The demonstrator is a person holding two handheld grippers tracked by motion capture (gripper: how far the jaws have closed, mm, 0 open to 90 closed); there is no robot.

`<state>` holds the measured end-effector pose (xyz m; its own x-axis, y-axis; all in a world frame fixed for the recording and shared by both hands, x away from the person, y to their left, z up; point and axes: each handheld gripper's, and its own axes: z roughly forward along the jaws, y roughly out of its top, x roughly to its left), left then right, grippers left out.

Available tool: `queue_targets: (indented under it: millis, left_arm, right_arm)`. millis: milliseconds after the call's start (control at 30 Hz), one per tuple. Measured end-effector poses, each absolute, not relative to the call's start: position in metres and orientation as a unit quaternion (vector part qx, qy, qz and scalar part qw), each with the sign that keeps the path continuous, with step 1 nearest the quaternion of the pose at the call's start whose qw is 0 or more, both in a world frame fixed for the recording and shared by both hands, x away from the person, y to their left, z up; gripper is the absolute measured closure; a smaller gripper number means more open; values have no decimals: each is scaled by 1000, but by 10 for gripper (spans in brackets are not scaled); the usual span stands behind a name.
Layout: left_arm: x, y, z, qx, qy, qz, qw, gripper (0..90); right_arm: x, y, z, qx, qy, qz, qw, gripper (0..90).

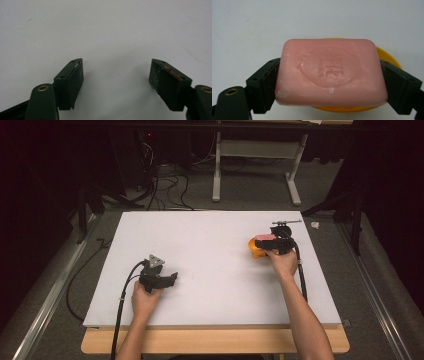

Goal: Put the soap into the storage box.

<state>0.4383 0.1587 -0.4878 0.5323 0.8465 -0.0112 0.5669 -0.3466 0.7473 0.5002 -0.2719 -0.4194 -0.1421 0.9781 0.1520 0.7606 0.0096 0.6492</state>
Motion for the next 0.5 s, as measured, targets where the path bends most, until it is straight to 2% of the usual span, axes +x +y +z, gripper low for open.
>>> queue_targets:
  millis: [500]
  left_arm:
    - [438,159,-488,797,443,194,361,281]
  right_arm:
    - [505,-273,-426,641,685,303,164,137]
